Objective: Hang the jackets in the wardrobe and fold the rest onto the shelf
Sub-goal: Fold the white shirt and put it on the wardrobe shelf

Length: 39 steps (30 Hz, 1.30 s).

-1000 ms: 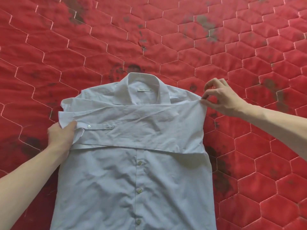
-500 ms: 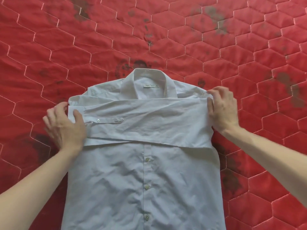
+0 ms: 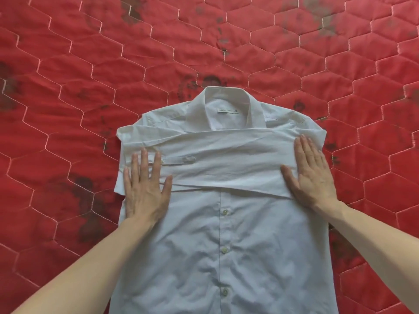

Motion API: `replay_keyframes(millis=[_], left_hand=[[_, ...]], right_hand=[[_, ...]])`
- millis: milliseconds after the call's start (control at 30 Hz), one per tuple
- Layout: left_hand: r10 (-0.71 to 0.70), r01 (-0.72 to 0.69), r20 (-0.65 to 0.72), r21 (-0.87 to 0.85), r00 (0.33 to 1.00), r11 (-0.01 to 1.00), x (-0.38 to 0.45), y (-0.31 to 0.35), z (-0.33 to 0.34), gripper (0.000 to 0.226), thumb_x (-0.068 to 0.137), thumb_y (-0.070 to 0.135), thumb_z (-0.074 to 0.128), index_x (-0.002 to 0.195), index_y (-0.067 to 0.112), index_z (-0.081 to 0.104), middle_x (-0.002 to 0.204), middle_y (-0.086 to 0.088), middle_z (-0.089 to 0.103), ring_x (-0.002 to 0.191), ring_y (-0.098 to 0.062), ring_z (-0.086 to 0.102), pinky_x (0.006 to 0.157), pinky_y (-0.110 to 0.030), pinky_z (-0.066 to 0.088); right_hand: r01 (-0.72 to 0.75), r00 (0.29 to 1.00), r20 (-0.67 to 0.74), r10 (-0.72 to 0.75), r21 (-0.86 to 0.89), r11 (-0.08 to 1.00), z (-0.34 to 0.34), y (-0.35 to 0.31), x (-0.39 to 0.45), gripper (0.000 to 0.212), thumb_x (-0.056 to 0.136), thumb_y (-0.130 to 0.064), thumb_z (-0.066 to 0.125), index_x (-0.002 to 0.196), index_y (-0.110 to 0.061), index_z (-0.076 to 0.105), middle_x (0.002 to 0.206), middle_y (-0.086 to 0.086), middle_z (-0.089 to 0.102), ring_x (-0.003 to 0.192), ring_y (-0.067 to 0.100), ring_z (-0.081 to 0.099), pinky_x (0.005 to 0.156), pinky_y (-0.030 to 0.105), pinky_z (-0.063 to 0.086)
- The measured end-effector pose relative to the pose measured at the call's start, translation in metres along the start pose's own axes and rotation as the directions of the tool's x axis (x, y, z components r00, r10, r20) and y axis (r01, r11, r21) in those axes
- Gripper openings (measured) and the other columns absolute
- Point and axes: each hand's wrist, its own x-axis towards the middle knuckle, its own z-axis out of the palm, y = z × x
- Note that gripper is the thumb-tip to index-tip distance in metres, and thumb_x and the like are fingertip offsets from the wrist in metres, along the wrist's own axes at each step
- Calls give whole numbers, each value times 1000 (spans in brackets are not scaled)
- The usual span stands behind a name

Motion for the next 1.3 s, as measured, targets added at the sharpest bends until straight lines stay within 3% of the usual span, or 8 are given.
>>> replay_keyframes(millis=[200,367,533,633,867,933,1100,1300], left_hand=[[196,-192,-61,63,979,979,-19,-2,-3,68,108,48,28,168,21,9,176,-9,-5,162,-29,-5,130,-52,5],[662,-663,-37,0,748,749,-116,8,18,59,106,31,39,162,14,34,171,-13,23,159,-32,20,127,-51,19],[640,-638,33,-42,768,769,-212,-1,38,59,104,35,42,160,16,39,169,-10,31,158,-29,22,120,-54,27],[715,-714,50,-43,697,699,-241,-25,49,61,105,36,41,163,18,34,171,-9,28,159,-29,21,122,-57,23],[752,-754,113,-34,650,656,-249,-34,48,64,104,37,40,164,18,29,173,-8,21,160,-32,19,127,-59,15],[767,-771,148,-39,625,636,-253,-35,39,66,103,39,43,164,16,31,173,-10,22,159,-33,22,126,-60,15],[869,-917,343,-50,356,396,-292,-55,16,94,88,61,56,163,11,31,167,-13,34,156,-31,30,125,-56,16],[814,-918,461,7,354,396,-333,-78,-3,114,73,55,61,166,10,16,173,-17,12,160,-35,12,124,-63,11]], right_hand=[[-13,999,-35,12,-21,1000,-6,-9,-8,79,105,-57,21,166,-14,0,175,4,-2,161,16,-6,130,49,4],[179,966,-195,-168,40,983,8,-67,-74,64,107,-34,33,164,-8,22,173,10,17,160,24,14,128,50,14],[260,962,-109,-252,69,963,44,-121,-177,59,109,-36,33,163,-12,29,172,6,22,159,24,19,128,47,19],[166,985,-61,-164,23,986,56,-97,-241,57,105,-36,39,157,-14,41,167,7,33,155,27,30,120,55,31],[73,996,-46,-71,29,997,60,-63,-279,63,103,-38,39,162,-16,34,171,7,25,160,25,15,128,50,16],[150,988,-49,-149,35,988,61,-61,-285,63,104,-38,41,162,-16,31,171,9,24,160,27,17,127,52,18],[516,852,137,-506,-43,856,60,-44,-345,59,107,-39,41,163,-22,31,172,1,24,158,25,22,124,58,24],[518,811,329,-485,-18,855,36,-17,-412,81,100,-55,48,166,-20,19,174,4,11,161,28,12,124,63,16]])
